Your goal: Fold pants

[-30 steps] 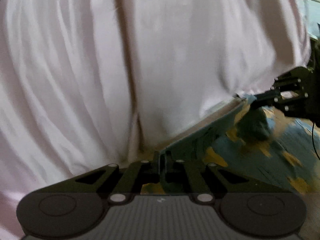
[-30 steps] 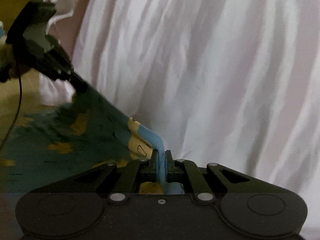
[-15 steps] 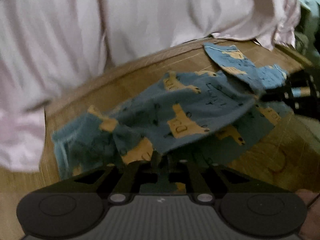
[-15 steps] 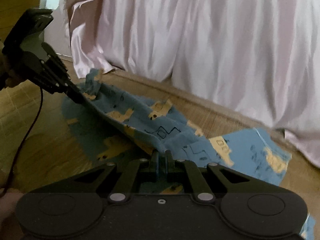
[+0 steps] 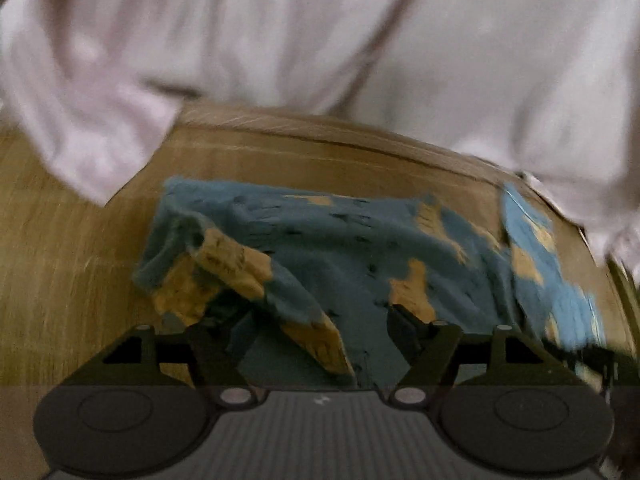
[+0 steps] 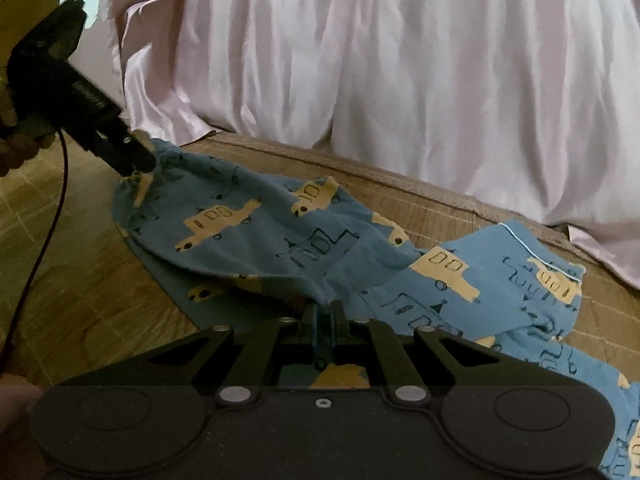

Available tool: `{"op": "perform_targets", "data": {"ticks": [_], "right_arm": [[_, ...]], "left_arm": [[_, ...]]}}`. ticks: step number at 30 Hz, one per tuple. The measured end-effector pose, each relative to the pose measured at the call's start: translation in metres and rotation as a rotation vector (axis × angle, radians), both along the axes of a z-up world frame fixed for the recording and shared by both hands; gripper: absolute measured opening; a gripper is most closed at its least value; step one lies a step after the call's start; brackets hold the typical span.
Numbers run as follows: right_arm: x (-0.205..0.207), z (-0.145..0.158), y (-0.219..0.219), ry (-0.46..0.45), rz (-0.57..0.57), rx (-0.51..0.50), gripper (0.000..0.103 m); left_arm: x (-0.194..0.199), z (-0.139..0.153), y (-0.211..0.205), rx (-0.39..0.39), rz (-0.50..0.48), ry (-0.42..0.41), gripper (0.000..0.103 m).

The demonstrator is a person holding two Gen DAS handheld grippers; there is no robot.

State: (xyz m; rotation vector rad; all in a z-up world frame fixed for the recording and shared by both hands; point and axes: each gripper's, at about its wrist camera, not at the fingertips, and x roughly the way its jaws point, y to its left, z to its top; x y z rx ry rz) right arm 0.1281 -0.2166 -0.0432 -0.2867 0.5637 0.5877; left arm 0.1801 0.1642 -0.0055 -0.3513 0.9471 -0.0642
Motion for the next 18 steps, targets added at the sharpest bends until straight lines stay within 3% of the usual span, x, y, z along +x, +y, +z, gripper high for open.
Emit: {"op": "perform_targets", "data": {"ticks": [1, 2, 3, 6, 9, 14, 18], "right_arm": [[-0.001, -0.001, -0.001, 0.000, 0.001, 0.001, 0.005], [-0.001, -0.001, -0.001, -0.001, 0.002, 0.003, 0.005], [-0.002, -0.002, -0.001, -0.004, 0.003, 0.004, 0.005], [-0.003, -0.003, -0.001, -0.017, 0.006, 0.004, 0.005], [-0.005, 0.000, 0.000, -0.044, 0.000, 0.002, 0.005], [-0.020, 0.018, 0.005, -0.118, 0.017, -0.029, 0.005], [-0.030, 0.016, 0.012, -0.092, 0.043, -0.085, 0.005]], "left_arm": [[0.003, -0.004, 0.003, -0.012, 0.043, 0.020, 0.072], [0.004, -0.006, 0.006, -0.030, 0.074, 0.035, 0.061], [0.006, -0.008, 0.008, -0.047, 0.091, 0.047, 0.042], [0.005, -0.012, 0.011, -0.032, 0.124, 0.073, 0.017], [-0.001, -0.007, 0.014, -0.013, 0.140, 0.056, 0.008], [-0.009, 0.007, 0.018, 0.056, 0.101, 0.029, 0.008], [-0.004, -0.006, 0.016, 0.140, 0.054, 0.054, 0.008]]}}
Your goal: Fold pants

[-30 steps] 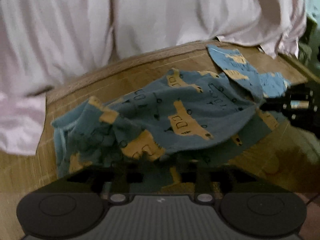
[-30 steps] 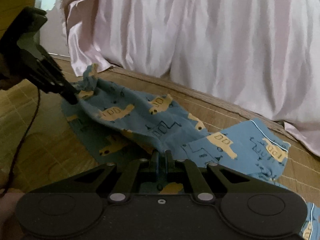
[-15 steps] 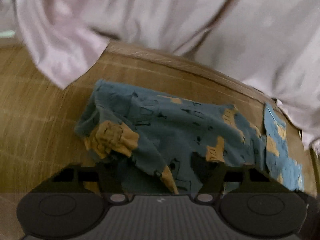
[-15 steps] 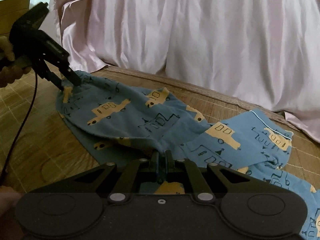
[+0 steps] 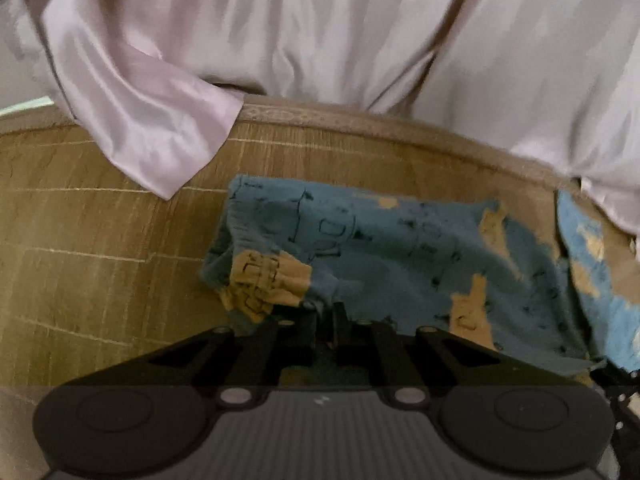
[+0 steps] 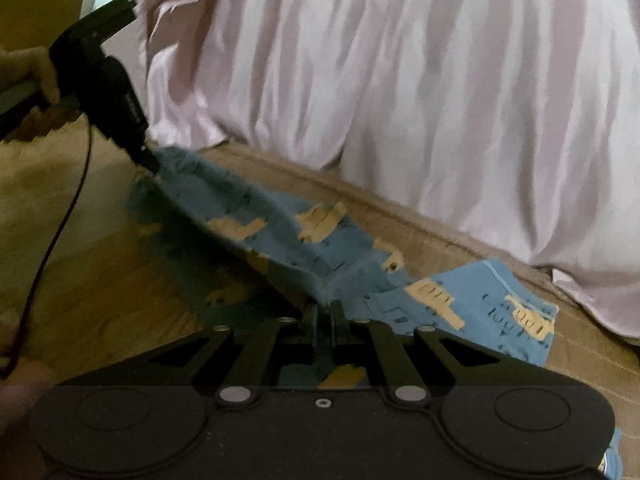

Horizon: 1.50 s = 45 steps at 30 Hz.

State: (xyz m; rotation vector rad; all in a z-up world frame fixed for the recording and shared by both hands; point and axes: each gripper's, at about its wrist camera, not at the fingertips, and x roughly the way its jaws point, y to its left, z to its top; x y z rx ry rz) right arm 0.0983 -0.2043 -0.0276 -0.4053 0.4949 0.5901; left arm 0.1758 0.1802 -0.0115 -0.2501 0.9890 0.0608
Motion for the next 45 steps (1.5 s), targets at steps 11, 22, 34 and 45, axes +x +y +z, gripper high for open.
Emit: {"op": "perform_targets", "data": {"ticks": [11, 22, 34, 45], "right_arm": [[-0.002, -0.018, 0.005, 0.084, 0.029, -0.079, 0.014], [-0.007, 0.003, -0.025, 0.110, -0.110, -0.036, 0.080], [0.028, 0.010, -0.119, 0.121, -0.393, 0.081, 0.102], [0.044, 0.002, -0.150, 0.112, -0.478, 0.176, 0.102]], "left_arm": [[-0.005, -0.015, -0.007, 0.083, -0.055, 0.049, 0.032], [-0.040, 0.000, -0.050, 0.146, 0.002, -0.014, 0.096], [-0.009, 0.012, -0.160, -0.089, -0.307, -0.121, 0.103], [0.013, -0.013, -0.228, -0.165, -0.507, -0.158, 0.103]]}}
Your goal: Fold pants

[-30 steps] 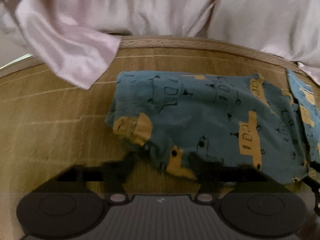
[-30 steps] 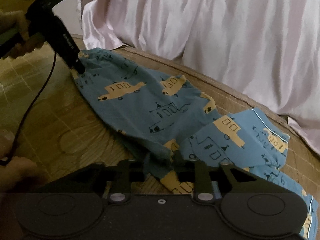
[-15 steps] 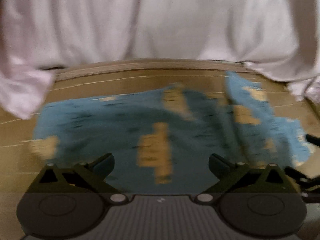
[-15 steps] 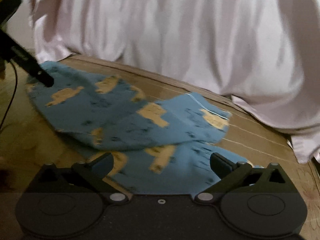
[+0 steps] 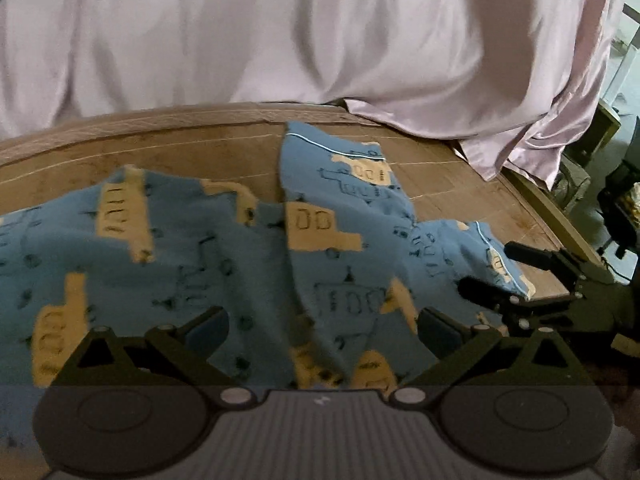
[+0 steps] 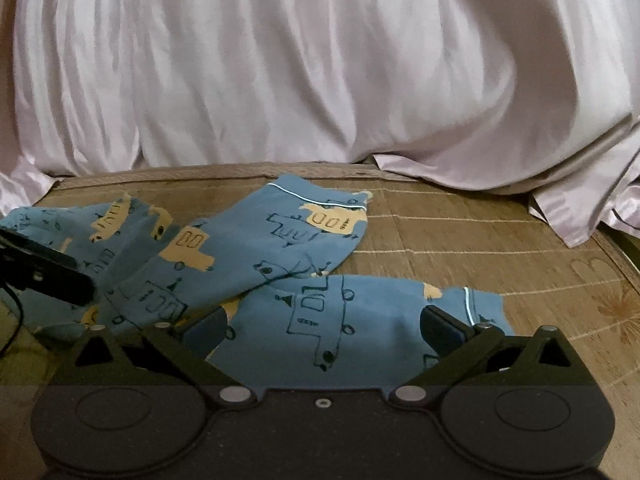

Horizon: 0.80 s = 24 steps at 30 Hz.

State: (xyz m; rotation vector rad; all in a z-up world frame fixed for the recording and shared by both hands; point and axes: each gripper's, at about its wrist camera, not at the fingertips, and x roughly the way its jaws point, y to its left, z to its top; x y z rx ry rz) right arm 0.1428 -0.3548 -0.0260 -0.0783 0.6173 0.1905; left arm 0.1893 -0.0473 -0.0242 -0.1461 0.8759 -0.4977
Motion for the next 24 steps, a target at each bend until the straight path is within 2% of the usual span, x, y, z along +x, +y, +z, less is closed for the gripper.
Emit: {"op": "perform_targets", "data": {"ticks": [3, 6, 9, 13, 15, 18, 22, 24], "right_arm": [[-0.001, 0.002, -0.001, -0.052, 0.030, -0.006, 0.102], [0.006, 0.006, -0.005, -0.102, 0.078, -0.088, 0.102], [0.013, 0.013, -0.018, -0.100, 0.087, -0.101, 0.102], [0.027, 0.032, -0.029, -0.015, 0.103, -0.054, 0.102], [0.038, 0.039, -0.020, 0.102, 0.162, -0.082, 0.102], [0.055, 0.048, -0.004, 0.210, 0.200, -0.138, 0.102], [0.098, 0.067, 0.015, 0.286, 0.246, -0.106, 0.102], [0.130, 0.074, 0.028, 0.329, 0.233, -0.077, 0.102]], "left_arm": [[0.017, 0.000, 0.000, -0.069, -0.020, 0.013, 0.103], [0.028, -0.006, 0.004, -0.122, -0.006, 0.018, 0.102], [0.035, -0.011, 0.007, -0.152, 0.005, 0.048, 0.102], [0.045, -0.012, 0.004, -0.155, -0.002, 0.098, 0.100], [0.047, -0.012, 0.005, -0.159, -0.014, 0.115, 0.099], [0.046, -0.007, 0.009, -0.174, -0.028, 0.093, 0.099], [0.055, -0.007, 0.009, -0.196, -0.037, 0.093, 0.099], [0.061, -0.013, 0.009, -0.213, -0.051, 0.117, 0.085]]}}
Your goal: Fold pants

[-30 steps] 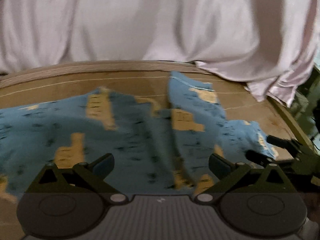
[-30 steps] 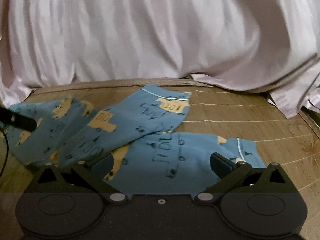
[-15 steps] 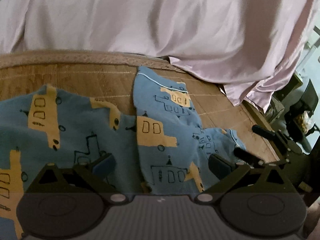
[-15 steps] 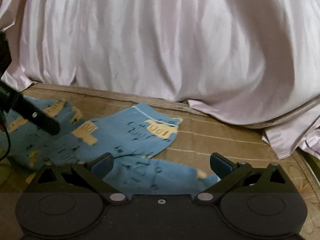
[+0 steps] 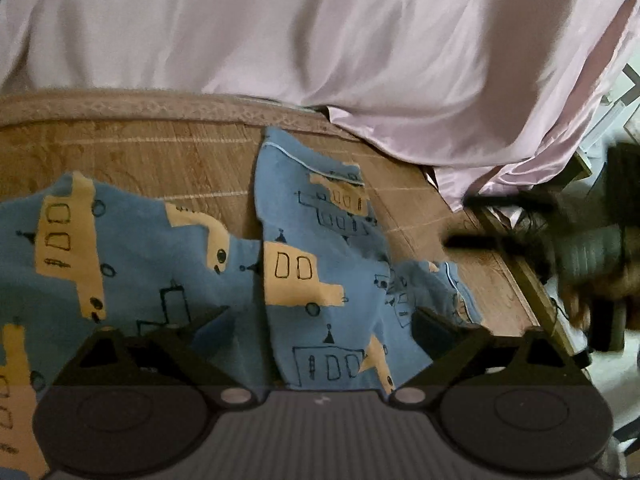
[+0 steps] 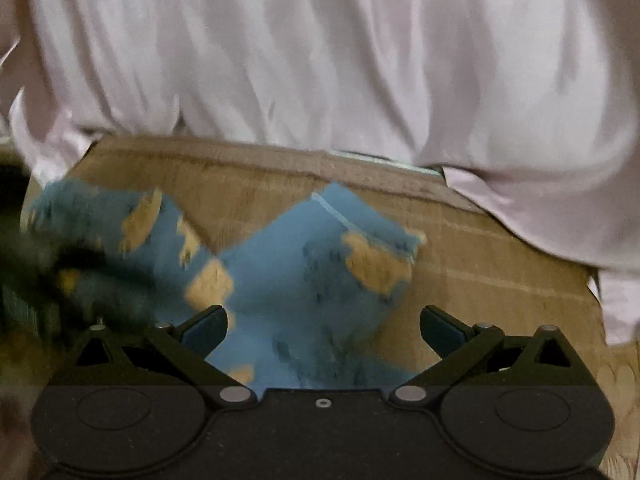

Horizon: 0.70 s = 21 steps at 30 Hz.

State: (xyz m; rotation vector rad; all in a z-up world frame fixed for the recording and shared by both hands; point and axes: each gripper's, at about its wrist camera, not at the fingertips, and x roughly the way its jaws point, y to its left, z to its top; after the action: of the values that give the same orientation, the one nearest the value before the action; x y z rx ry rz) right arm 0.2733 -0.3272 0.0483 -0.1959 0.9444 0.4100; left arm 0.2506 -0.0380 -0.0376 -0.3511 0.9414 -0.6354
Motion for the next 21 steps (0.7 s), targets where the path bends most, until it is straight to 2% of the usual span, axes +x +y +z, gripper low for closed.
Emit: {"op": "perform_targets", "data": {"ticks": [2, 6, 9, 11, 13, 14, 15, 16, 17, 19, 21], "right_arm": [[0.032, 0.000, 0.013, 0.070, -0.024, 0.017, 0.102], [0.094, -0.018, 0.046, 0.205, -0.027, 0.014, 0.102], [0.121, -0.031, 0.068, 0.240, -0.052, 0.001, 0.097], [0.129, -0.036, 0.076, 0.208, -0.107, -0.011, 0.085], [0.134, -0.043, 0.083, 0.183, -0.156, -0.031, 0.076], [0.136, -0.047, 0.085, 0.187, -0.172, -0.037, 0.068], [0.138, -0.052, 0.086, 0.202, -0.197, -0.032, 0.064], [0.140, -0.057, 0.086, 0.223, -0.226, -0.029, 0.057], [0.142, -0.061, 0.085, 0.244, -0.259, -0.020, 0.053], [0.147, -0.068, 0.085, 0.258, -0.304, -0.004, 0.052], [0.150, -0.074, 0.085, 0.227, -0.328, -0.001, 0.052]], "left_arm": [[0.005, -0.008, 0.001, -0.016, -0.005, 0.050, 0.079], [0.006, -0.016, 0.009, -0.083, 0.044, 0.091, 0.079], [0.009, -0.018, 0.012, -0.109, 0.070, 0.116, 0.079], [0.011, -0.020, 0.011, -0.115, 0.088, 0.132, 0.075], [0.015, -0.022, 0.011, -0.123, 0.104, 0.150, 0.059], [0.017, -0.024, 0.012, -0.132, 0.115, 0.163, 0.042], [0.019, -0.027, 0.013, -0.145, 0.124, 0.179, 0.033], [0.019, -0.031, 0.015, -0.162, 0.124, 0.188, 0.030], [0.020, -0.035, 0.016, -0.177, 0.125, 0.196, 0.022], [0.020, -0.041, 0.019, -0.192, 0.129, 0.212, 0.015], [0.018, -0.044, 0.022, -0.200, 0.133, 0.214, 0.009]]}}
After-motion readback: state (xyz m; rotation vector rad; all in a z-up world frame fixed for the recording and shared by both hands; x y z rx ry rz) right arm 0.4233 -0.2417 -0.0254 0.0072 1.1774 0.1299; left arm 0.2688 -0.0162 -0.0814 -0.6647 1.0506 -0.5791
